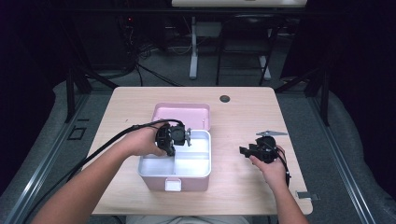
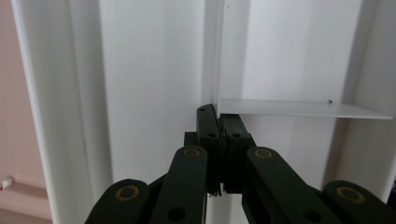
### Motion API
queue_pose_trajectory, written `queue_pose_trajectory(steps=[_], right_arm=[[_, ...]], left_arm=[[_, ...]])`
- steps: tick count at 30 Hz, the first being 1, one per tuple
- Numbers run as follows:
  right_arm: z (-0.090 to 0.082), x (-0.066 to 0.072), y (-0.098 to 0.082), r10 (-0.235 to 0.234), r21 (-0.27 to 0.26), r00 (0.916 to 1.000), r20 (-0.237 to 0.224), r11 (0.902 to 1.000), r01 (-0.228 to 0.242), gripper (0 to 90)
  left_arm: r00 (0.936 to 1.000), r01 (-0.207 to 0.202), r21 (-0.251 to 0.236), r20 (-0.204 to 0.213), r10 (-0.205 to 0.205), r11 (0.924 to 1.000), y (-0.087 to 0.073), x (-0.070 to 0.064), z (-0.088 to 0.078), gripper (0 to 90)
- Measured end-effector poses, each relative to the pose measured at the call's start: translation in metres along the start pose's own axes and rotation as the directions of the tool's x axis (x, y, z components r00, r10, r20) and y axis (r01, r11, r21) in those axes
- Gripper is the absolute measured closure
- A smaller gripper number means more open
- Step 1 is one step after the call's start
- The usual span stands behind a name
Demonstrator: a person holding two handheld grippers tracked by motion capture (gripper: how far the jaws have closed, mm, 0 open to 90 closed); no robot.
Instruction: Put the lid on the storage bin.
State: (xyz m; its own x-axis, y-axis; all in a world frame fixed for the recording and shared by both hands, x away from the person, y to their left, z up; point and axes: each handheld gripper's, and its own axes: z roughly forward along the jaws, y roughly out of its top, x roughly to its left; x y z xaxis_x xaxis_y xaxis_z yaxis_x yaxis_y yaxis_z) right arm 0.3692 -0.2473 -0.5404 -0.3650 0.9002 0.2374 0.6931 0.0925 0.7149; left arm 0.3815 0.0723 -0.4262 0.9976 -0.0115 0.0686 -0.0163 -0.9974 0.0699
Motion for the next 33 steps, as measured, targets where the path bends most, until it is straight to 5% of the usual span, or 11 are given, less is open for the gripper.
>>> queue_pose_trajectory(steps=[14, 25, 33], right_arm=[[0.000, 0.000, 0.000, 0.006, 0.001, 1.0000, 0.000, 1.0000, -0.006, 48.7], [-0.001, 0.001, 0.001, 0.000, -0.002, 1.0000, 0.003, 1.0000, 0.000, 48.7], [-0.002, 0.003, 0.004, -0.017, -0.006, 0.9998, 0.014, 0.9998, 0.017, 48.7]], left_arm=[[0.9989, 0.046, -0.014, -0.007, -0.046, 0.9989, -0.005, 0.000, 0.005, 83.9], [0.9930, 0.118, -0.024, -0.010, -0.118, 0.9928, -0.032, 0.002, -0.001, 77.6], [0.9847, 0.168, -0.088, -0.033, -0.171, 0.9819, -0.055, -0.001, -0.003, 75.6]])
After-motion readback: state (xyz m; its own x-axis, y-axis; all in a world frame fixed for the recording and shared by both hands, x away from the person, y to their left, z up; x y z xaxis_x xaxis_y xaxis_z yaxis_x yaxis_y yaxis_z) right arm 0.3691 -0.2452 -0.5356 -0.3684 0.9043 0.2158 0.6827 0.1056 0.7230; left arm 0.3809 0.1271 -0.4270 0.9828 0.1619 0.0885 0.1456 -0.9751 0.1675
